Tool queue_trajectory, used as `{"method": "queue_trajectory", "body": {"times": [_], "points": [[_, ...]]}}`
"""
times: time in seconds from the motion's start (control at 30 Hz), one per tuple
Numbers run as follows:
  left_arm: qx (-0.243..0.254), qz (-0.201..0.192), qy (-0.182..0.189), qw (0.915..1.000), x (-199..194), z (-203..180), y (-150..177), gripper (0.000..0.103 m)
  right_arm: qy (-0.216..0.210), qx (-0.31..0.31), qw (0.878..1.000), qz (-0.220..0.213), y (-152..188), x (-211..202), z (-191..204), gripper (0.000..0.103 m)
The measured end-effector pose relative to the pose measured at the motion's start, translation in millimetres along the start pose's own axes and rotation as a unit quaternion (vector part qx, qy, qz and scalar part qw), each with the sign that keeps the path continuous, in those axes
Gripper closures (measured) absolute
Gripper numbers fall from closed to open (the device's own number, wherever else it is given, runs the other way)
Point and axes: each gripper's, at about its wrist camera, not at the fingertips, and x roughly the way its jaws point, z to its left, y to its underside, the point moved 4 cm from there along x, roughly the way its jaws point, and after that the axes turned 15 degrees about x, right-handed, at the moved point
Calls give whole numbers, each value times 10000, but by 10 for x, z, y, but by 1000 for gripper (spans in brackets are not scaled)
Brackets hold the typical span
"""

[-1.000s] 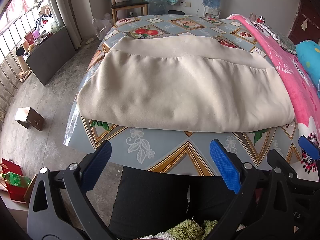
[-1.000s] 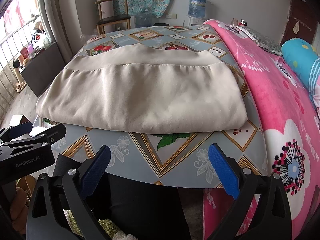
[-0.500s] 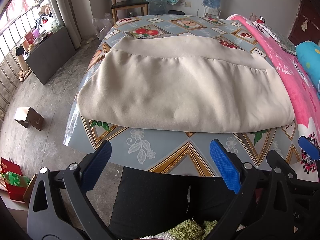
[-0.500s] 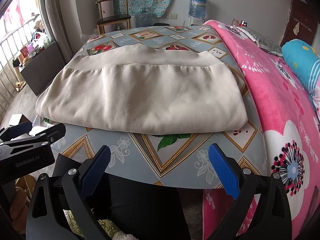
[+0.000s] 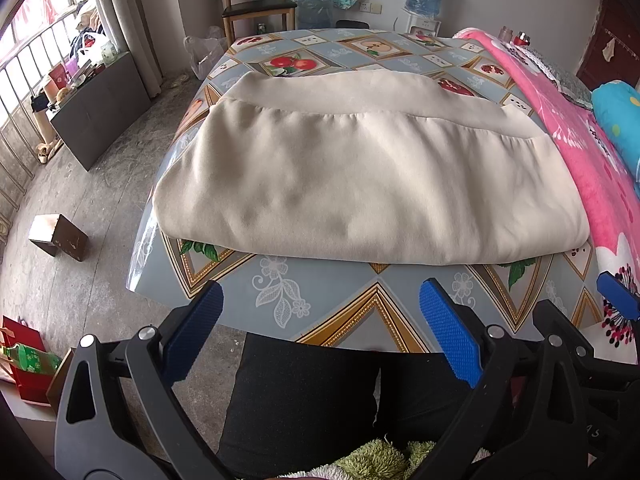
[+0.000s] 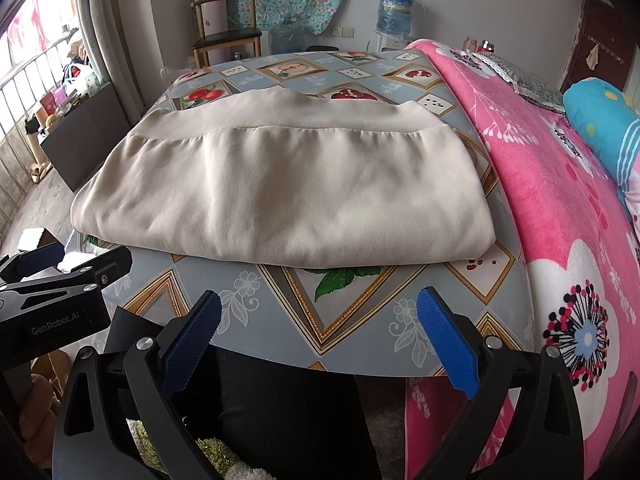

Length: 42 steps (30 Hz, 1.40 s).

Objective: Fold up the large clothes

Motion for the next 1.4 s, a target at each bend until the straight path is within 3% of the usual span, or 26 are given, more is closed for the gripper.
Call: {"method": "queue_trajectory", "body": {"times": [1.4], "points": [[51,31,33,10000,30,-55,6,8,1,3,10000,14,9,9,-12,7]]}}
